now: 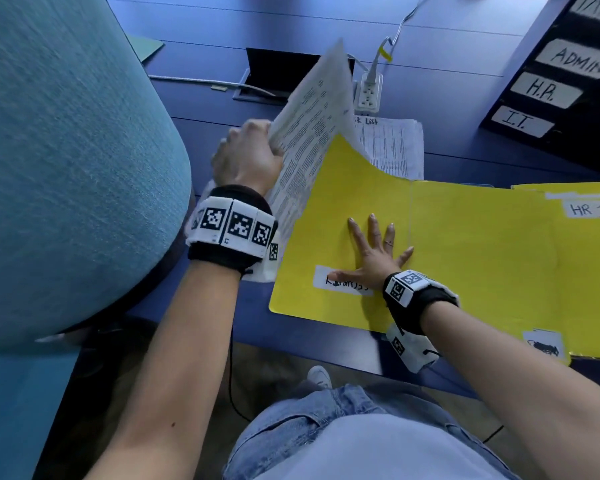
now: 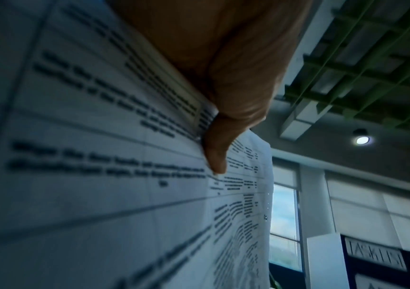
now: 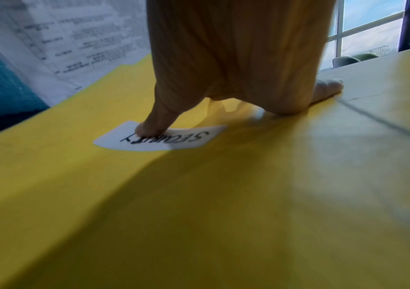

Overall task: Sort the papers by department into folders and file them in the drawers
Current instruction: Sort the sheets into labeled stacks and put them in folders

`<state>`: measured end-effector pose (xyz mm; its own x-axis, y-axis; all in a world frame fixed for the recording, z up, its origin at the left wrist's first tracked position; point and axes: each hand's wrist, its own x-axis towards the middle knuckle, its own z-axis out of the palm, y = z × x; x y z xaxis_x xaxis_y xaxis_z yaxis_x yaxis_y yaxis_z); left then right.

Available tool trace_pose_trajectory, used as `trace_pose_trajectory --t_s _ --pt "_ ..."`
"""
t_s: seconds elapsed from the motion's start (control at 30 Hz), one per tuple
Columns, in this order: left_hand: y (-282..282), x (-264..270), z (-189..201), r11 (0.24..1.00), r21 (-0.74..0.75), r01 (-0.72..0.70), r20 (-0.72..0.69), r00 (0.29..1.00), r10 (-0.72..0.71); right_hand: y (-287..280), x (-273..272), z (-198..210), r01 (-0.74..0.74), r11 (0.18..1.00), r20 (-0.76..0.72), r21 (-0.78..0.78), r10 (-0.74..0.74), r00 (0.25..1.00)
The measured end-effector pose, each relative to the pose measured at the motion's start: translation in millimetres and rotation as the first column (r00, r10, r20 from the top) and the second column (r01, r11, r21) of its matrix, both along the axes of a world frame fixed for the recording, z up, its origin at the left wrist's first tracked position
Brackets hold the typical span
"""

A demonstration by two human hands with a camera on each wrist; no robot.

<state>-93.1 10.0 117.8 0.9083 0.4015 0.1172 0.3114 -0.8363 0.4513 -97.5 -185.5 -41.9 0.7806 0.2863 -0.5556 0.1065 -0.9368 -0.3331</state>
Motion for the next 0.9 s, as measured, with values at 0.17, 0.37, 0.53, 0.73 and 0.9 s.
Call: trace_pose_trajectory --t_s 0.17,0.37,0.53,0.73,0.9 --pt "-4 -14 45 0.996 0.081 -0.033 0.141 0.990 0.021 -4 1 -1 -0.010 1.000 0.001 0.007 0.010 1.000" --pt "11 -22 52 0.972 -0.236 0.023 0.272 0.961 0.044 -14 13 8 0.111 0.976 -0.027 0.186 -0.108 0.994" --pt "-10 -18 7 0.668 -0.737 0.103 0.209 0.975 0.079 -34 18 40 0.462 0.488 -0.285 0.741 -0.395 0.873" --pt "-35 -11 -90 0.544 -0.818 -0.186 -0.215 0.977 0.012 -76 16 41 0.733 0.145 -0.602 0.664 -0.478 0.640" --pt "-62 -19 -155 0.728 -0.633 -0.262 -0.354 0.935 0.029 -94 -1 8 0.643 0.516 -0.375 0.566 -0.534 0.758"
